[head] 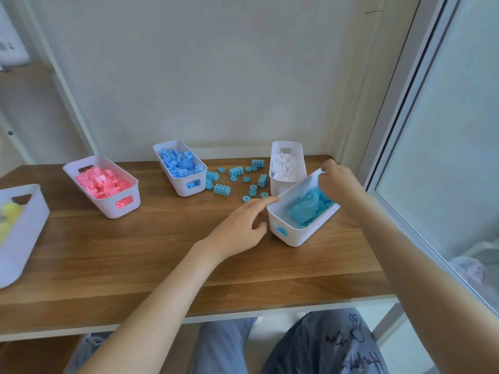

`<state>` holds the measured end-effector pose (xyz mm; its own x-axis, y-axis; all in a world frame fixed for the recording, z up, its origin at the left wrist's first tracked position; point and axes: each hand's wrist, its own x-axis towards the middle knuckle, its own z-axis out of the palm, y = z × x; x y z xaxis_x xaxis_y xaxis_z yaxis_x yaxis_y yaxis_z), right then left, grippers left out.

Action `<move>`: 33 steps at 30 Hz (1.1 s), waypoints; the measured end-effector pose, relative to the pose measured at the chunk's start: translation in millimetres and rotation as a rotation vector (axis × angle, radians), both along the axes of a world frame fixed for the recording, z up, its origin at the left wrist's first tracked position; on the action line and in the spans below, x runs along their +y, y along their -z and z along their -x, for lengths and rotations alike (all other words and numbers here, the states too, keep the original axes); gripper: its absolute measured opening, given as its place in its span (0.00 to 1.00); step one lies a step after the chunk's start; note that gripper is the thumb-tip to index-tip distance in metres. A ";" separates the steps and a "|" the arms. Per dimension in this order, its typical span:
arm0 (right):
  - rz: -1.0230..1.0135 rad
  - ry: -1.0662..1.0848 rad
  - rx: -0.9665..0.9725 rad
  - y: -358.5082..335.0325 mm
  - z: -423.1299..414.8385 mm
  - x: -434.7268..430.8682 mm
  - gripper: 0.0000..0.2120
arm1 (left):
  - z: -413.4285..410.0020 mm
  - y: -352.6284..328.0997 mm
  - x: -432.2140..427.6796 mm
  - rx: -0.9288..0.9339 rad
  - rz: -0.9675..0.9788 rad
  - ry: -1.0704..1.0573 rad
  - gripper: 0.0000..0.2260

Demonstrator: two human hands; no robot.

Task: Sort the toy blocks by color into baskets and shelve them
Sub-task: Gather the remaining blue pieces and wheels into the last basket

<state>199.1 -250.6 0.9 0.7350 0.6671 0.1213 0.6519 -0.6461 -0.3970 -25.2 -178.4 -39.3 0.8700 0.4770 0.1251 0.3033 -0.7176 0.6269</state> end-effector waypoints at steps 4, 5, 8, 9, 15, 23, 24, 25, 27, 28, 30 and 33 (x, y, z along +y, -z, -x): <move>0.359 -0.060 0.036 9.0 -33.7 3.5 0.13 | -10.1 2.8 -1.4 -0.013 0.037 -0.026 0.27; 0.408 -0.114 -0.005 10.8 -33.2 2.1 0.10 | -13.1 3.6 -3.1 -0.010 0.031 -0.025 0.27; 0.435 -0.258 -0.188 11.8 -21.1 -0.9 0.06 | -18.9 4.9 -7.3 0.002 0.022 -0.027 0.30; 0.423 -0.287 -0.221 12.7 -18.5 0.0 0.07 | -20.1 4.2 -7.6 0.005 0.020 -0.029 0.30; 0.326 -0.405 -0.092 10.6 -19.2 -6.2 0.10 | -22.3 -3.9 -1.4 0.043 -0.058 0.052 0.31; 0.272 -0.455 -0.021 7.5 -16.1 -14.8 0.13 | -32.1 -37.7 -8.5 0.309 -0.319 0.271 0.34; 0.201 -0.443 -0.008 7.2 -15.5 -16.3 0.13 | -32.8 -37.2 -7.5 0.283 -0.298 0.261 0.32; 0.117 -0.416 0.011 6.7 -14.4 -17.6 0.12 | -32.8 -34.7 -6.0 0.237 -0.275 0.240 0.29; -0.095 -0.331 0.070 2.6 -8.9 -19.3 0.11 | -30.8 -29.1 -3.8 0.121 -0.237 0.147 0.28; -0.200 -0.299 0.089 -1.2 -2.7 -18.7 0.10 | -27.5 -26.7 -3.3 0.075 -0.229 0.084 0.31; -0.345 -0.281 0.064 -11.8 18.6 -12.5 0.09 | -20.1 -22.3 0.1 0.005 -0.256 -0.017 0.34; -0.450 -0.396 -0.027 -22.9 74.3 6.8 0.08 | -7.5 -17.5 11.1 -0.088 -0.314 -0.168 0.25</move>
